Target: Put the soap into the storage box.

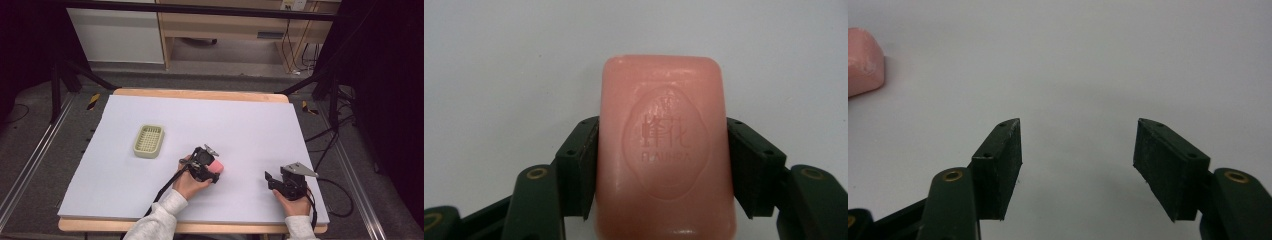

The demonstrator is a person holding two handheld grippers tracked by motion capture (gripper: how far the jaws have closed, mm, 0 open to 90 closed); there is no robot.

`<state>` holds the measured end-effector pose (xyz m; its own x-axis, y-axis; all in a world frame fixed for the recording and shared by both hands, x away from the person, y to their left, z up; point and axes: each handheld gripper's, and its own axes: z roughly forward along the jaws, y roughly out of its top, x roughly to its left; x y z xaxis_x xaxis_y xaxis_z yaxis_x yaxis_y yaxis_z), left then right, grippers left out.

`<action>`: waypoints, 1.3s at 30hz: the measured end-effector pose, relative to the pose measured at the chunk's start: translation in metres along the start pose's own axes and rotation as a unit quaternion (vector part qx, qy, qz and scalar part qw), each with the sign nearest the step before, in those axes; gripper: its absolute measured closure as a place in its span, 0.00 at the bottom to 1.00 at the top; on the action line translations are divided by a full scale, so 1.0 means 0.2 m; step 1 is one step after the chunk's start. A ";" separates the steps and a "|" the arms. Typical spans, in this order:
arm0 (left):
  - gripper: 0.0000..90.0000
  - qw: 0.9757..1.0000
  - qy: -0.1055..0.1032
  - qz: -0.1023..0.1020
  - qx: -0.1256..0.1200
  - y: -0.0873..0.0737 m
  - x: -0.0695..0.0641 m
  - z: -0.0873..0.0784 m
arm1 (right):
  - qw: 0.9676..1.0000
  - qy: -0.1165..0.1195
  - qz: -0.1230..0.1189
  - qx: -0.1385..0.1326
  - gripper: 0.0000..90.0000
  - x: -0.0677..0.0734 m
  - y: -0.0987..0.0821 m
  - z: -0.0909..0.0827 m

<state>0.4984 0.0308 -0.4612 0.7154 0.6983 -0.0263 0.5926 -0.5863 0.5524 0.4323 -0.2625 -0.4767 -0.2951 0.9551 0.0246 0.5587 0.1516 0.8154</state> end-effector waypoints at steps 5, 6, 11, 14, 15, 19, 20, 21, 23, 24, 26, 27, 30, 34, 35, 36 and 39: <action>0.41 1.000 -0.003 0.001 -0.006 0.00 0.01 -0.04 | 1.000 0.000 0.000 -0.001 0.40 0.00 0.00 0.00; 0.41 1.000 -0.003 -0.001 -0.009 0.00 0.01 -0.04 | 1.000 0.000 0.000 -0.001 0.40 0.00 0.00 0.00; 0.41 1.000 -0.006 -0.001 -0.016 0.00 0.02 -0.10 | 1.000 0.000 0.000 -0.002 0.40 0.00 0.00 0.00; 0.41 1.000 -0.007 0.000 -0.024 -0.01 0.03 -0.14 | 1.000 0.000 0.000 -0.003 0.40 0.00 0.00 0.00; 0.41 1.000 -0.007 0.000 -0.025 -0.01 0.03 -0.15 | 1.000 0.000 0.000 -0.003 0.40 0.00 0.00 0.00; 0.41 0.999 -0.004 -0.003 -0.034 -0.03 0.06 -0.20 | 1.000 0.000 0.000 -0.004 0.40 0.00 0.00 0.00; 0.41 0.999 -0.003 -0.006 -0.036 -0.03 0.06 -0.21 | 1.000 0.000 -0.001 -0.005 0.40 0.00 0.00 0.00; 0.41 0.999 -0.004 -0.008 -0.039 -0.03 0.07 -0.23 | 1.000 0.002 0.004 -0.004 0.40 0.00 0.00 -0.01; 0.41 0.999 -0.003 -0.010 -0.043 -0.04 0.09 -0.25 | 1.000 0.001 0.002 -0.004 0.40 0.00 0.00 0.00; 0.41 0.999 -0.002 -0.014 -0.045 -0.04 0.10 -0.26 | 1.000 -0.001 -0.001 -0.005 0.40 0.00 0.00 0.00; 0.41 0.999 -0.001 -0.018 -0.051 -0.05 0.11 -0.27 | 1.000 0.000 0.000 -0.004 0.40 0.00 0.00 0.00; 0.41 0.999 0.000 -0.019 -0.051 -0.06 0.12 -0.28 | 1.000 0.000 0.001 -0.005 0.40 0.00 0.00 0.00; 0.41 0.998 0.004 -0.024 -0.054 -0.07 0.14 -0.31 | 1.000 0.000 0.002 -0.004 0.40 0.00 0.00 0.00; 0.41 0.998 0.009 -0.035 -0.061 -0.10 0.18 -0.34 | 1.000 0.000 0.002 -0.004 0.40 0.00 0.00 0.00; 0.41 0.998 0.012 -0.035 -0.059 -0.11 0.19 -0.35 | 1.000 0.000 0.002 -0.004 0.40 0.00 0.00 0.00; 0.41 0.997 0.014 -0.037 -0.060 -0.12 0.20 -0.35 | 1.000 0.000 0.002 -0.004 0.40 0.00 0.00 0.00; 0.41 0.997 0.018 -0.042 -0.062 -0.14 0.24 -0.38 | 1.000 -0.001 0.000 -0.005 0.40 0.00 0.00 0.00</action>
<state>0.4880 0.1108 -0.4152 0.6501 0.7583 -0.0486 0.5978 -0.4709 0.6487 0.4318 -0.2622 -0.4765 -0.2938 0.9555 0.0248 0.5519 0.1484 0.8206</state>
